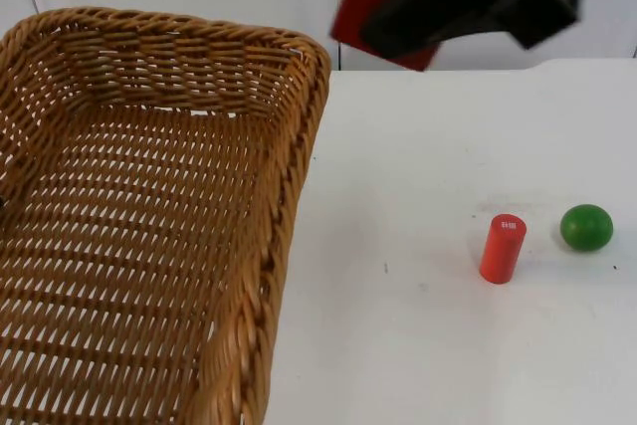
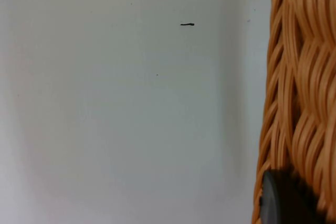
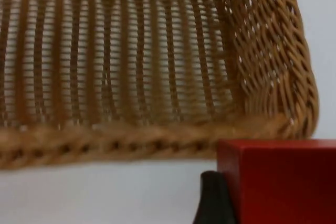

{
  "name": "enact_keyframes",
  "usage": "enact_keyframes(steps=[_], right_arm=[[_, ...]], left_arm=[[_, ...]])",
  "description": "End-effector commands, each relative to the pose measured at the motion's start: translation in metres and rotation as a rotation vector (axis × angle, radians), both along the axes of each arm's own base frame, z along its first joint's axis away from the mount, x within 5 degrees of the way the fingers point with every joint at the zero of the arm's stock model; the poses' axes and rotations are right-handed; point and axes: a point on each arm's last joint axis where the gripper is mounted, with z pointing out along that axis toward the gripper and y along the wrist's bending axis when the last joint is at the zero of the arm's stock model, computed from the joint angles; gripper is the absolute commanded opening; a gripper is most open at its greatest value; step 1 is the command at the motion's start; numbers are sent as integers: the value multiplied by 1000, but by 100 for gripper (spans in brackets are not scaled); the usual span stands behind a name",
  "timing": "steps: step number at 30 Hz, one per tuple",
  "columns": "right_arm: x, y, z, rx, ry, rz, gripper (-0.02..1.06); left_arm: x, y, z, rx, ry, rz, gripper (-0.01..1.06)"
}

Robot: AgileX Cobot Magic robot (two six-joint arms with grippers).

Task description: Pick up the basket with the left hand and place the object to the left of the red cylinder into the basket with the right hand.

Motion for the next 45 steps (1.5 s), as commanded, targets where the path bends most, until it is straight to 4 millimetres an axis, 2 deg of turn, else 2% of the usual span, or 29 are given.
enact_keyframes(steps=[1, 2, 3, 8, 10, 11, 15, 20, 35, 40, 42, 44, 45], right_arm=[[2, 16, 4, 10, 32, -18, 0], [3, 25, 5, 5, 51, -11, 0], [3, 25, 5, 5, 51, -11, 0], [7, 70, 8, -9, 163, 9, 0], [8, 89, 5, -21, 192, 26, 0], [8, 89, 5, -21, 192, 26, 0], [8, 113, -11, -54, 232, 52, 0], [9, 122, -28, -82, 245, 58, 0], [18, 128, -26, -1, 198, -6, 0], [20, 131, -39, -22, 216, -11, 0], [21, 133, -43, -25, 222, -18, 3], [22, 134, -45, -27, 224, -19, 16], [22, 134, -45, -27, 224, -19, 16]], left_arm=[[-1, -1, 3, -23, -14, 11, 0], [-1, -1, 3, -23, -14, 11, 0], [-1, -1, 3, -23, -14, 11, 0], [0, -1, 3, -22, -20, 8, 0], [0, -1, 3, -22, -20, 8, 0], [0, -1, 3, -22, -20, 8, 0], [0, -1, 3, -21, -21, 5, 0], [0, -1, 3, -21, -21, 5, 0], [0, -2, 3, -28, -23, 4, 0], [0, -2, 3, -33, -23, 4, 0], [0, -2, 3, -36, -26, -1, 0], [0, -3, 4, -39, -29, -2, 0], [0, -3, 4, -39, -29, -2, 0]])
